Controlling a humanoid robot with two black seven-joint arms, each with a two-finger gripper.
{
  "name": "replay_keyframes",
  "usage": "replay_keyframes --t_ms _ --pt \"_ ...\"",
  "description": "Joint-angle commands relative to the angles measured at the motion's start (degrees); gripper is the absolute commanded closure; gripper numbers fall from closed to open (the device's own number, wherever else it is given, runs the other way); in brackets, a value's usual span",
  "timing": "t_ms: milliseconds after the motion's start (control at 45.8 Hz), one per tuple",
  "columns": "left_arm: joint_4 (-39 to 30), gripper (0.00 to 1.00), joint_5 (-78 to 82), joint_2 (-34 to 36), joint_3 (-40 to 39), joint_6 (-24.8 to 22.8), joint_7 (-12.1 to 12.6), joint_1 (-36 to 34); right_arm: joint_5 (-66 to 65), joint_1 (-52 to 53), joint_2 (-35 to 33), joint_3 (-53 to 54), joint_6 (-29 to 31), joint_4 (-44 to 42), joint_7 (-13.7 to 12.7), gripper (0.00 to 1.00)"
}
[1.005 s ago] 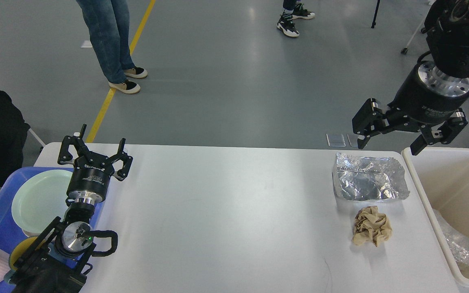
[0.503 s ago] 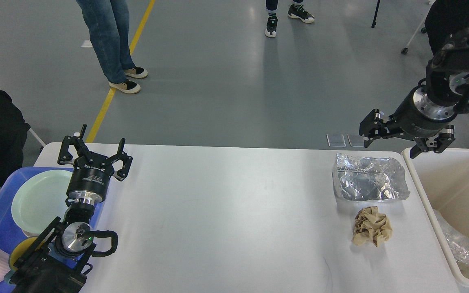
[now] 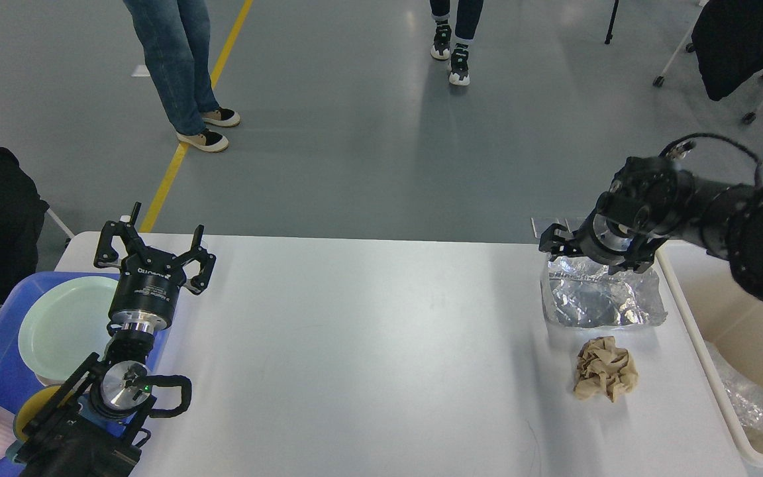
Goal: Tidy desktop
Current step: 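Lower the right gripper onto the foil tray and grasp it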
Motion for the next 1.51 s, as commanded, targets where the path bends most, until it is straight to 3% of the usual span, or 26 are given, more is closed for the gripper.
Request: replay_keyframes --t_ms 0,197,546,918,1246,1486 --pt "0.0 0.04 -0.01 0.0 0.0 -0.02 0.0 0.0 -1.98 -7.73 4.02 -0.04 -4.05 -7.42 0.13 0.02" --pt "0.0 0.04 -0.01 0.0 0.0 -0.02 0.0 0.0 -9.54 -17.23 6.66 0.05 -10.73 -15.25 0.13 0.02" --pt "0.0 0.04 -0.01 0.0 0.0 -0.02 -0.09 0.0 -9.99 -21.19 7.8 0.31 -19.35 -15.69 0.05 0.01" --pt "0.0 0.04 -0.01 0.0 0.0 -0.02 -0.09 0.0 -10.07 -24.62 8.86 0.4 -24.89 -15.69 -0.13 0.01" --pt "0.0 0.04 -0.01 0.0 0.0 0.07 -0.09 0.0 -10.07 -25.76 8.77 0.67 -25.51 -15.78 -0.13 0.03" --pt "0.0 0.04 -0.01 0.0 0.0 -0.02 0.0 0.0 -10.07 -26.03 8.68 0.75 -25.59 -15.78 -0.22 0.29"
